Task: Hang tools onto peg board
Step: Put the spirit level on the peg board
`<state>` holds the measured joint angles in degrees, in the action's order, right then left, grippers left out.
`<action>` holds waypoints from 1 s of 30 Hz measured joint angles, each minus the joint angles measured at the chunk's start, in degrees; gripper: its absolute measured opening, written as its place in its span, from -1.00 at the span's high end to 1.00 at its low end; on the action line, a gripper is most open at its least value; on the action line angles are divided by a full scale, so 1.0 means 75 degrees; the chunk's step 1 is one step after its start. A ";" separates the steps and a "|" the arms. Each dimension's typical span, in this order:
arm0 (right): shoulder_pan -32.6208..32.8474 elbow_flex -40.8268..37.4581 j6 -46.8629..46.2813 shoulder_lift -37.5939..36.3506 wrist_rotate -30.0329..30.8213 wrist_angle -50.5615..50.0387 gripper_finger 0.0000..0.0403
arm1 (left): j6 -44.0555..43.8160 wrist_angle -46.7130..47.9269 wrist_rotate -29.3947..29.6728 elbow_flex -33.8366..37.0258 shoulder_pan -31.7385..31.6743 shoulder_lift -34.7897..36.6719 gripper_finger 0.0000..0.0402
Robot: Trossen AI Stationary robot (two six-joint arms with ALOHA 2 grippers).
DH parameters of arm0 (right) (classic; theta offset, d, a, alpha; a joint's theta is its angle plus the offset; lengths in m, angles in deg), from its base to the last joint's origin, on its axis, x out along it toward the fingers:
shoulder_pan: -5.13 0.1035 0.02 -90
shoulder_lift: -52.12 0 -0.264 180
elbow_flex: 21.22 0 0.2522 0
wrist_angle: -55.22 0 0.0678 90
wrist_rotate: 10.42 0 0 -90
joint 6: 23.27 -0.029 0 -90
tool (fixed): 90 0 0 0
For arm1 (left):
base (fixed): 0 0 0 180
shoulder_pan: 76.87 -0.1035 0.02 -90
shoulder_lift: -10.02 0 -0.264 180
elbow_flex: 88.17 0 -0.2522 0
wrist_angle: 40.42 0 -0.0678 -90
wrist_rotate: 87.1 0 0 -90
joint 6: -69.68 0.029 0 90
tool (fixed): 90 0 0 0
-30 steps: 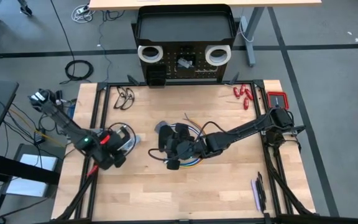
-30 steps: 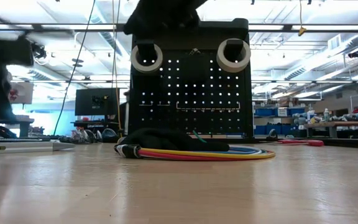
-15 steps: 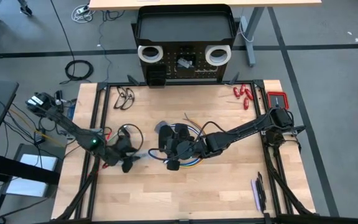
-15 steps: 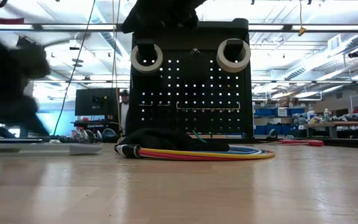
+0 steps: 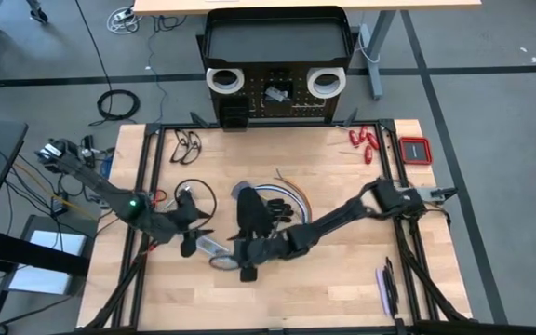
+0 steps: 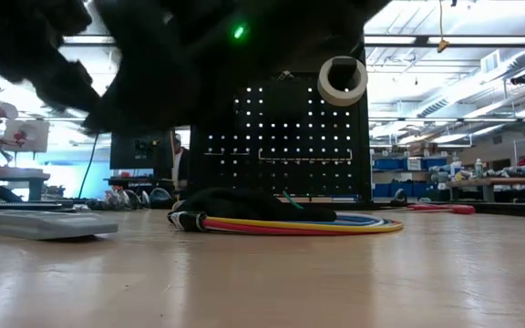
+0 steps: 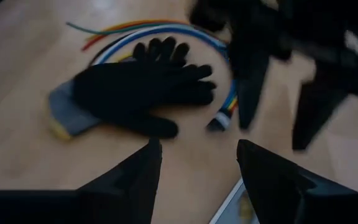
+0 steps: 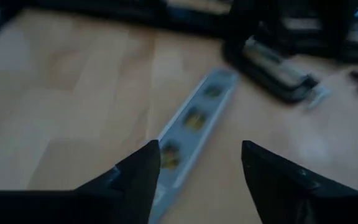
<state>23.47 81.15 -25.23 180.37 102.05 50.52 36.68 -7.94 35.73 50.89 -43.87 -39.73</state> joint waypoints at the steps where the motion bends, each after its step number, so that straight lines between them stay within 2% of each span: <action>1: 0.0060 0.0259 -0.0049 0.0232 0.0096 -0.0154 -0.23 | -0.0088 0.0575 0.0004 -0.0224 0.0003 0.0073 -0.09; 4: 0.0191 0.1179 -0.0355 0.0851 0.0330 -0.0476 -0.38 | -0.0404 0.1899 0.0002 -0.0797 0.0015 0.0170 -0.09; 6: 0.0248 0.1718 -0.0581 0.1227 0.0558 -0.0746 -0.48 | -0.0424 0.2222 -0.0010 -0.0979 0.0017 0.0175 -0.09; 10: 0.0238 0.2370 -0.1566 0.1944 0.1011 -0.1377 -0.60 | -0.0455 0.2063 -0.0081 -0.0876 0.0021 0.0139 -0.09; 13: 0.0158 0.2460 -0.2410 0.2203 0.0985 -0.1172 -0.60 | -0.0599 0.1667 -0.0156 -0.0571 0.0063 0.0098 -0.09; 19: 0.0074 0.2524 -0.2836 0.2335 0.0989 -0.1867 -0.45 | -0.0679 0.0077 -0.0152 0.0373 0.0259 0.0081 -0.09; 25: -0.0094 0.2525 -0.2820 0.2351 0.0620 -0.2474 0.02 | -0.0127 -0.2363 -0.0144 0.1392 0.0522 -0.0018 -0.09; 30: -0.0237 0.2504 -0.3047 0.2137 -0.0175 -0.2637 0.05 | 0.0605 -0.2605 0.0305 0.1211 0.0789 0.0001 -0.09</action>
<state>21.69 99.93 -48.08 196.40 100.74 30.74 41.22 -27.48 38.02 59.97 -37.95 -39.73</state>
